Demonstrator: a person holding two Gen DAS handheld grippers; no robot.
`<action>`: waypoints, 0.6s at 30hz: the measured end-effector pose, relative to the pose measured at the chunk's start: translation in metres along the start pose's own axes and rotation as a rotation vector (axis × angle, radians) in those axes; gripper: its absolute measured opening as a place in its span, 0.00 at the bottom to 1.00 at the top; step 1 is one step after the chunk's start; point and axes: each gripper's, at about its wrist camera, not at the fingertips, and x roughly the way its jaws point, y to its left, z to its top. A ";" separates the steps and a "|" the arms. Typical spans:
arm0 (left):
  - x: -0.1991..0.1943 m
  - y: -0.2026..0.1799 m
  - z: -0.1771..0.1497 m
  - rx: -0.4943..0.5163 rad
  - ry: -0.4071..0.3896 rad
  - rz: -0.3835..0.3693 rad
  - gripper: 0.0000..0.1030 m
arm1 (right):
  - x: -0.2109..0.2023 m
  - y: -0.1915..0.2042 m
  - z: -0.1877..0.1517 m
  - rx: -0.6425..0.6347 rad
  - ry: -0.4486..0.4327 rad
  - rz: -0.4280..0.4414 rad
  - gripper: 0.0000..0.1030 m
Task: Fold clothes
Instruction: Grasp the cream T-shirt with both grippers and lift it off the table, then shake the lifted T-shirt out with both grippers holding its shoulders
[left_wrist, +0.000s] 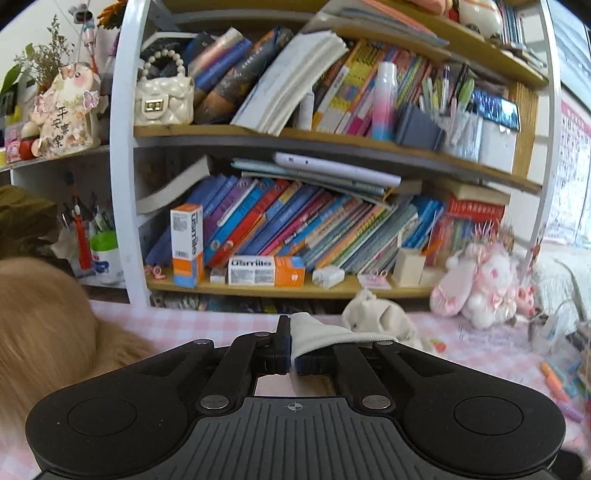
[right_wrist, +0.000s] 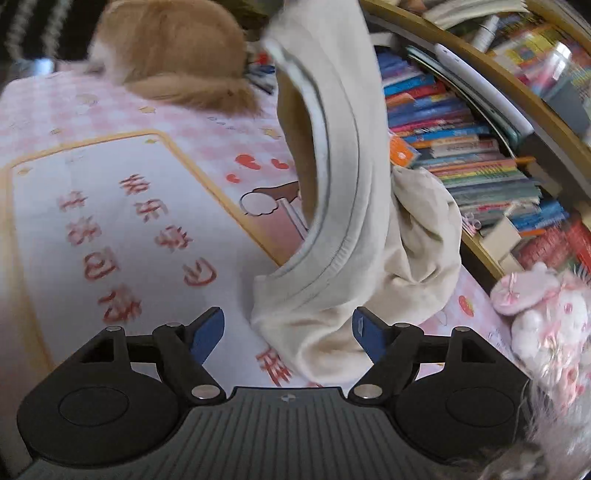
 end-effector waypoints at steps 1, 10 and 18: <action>-0.002 0.001 0.003 -0.003 -0.003 0.003 0.01 | 0.006 0.001 0.000 0.018 0.003 -0.021 0.73; -0.025 0.023 0.021 -0.059 -0.032 0.041 0.01 | 0.012 -0.002 -0.003 0.057 -0.002 -0.038 0.52; -0.033 0.029 0.021 0.007 -0.017 0.088 0.01 | 0.013 0.008 0.001 -0.059 -0.023 -0.046 0.05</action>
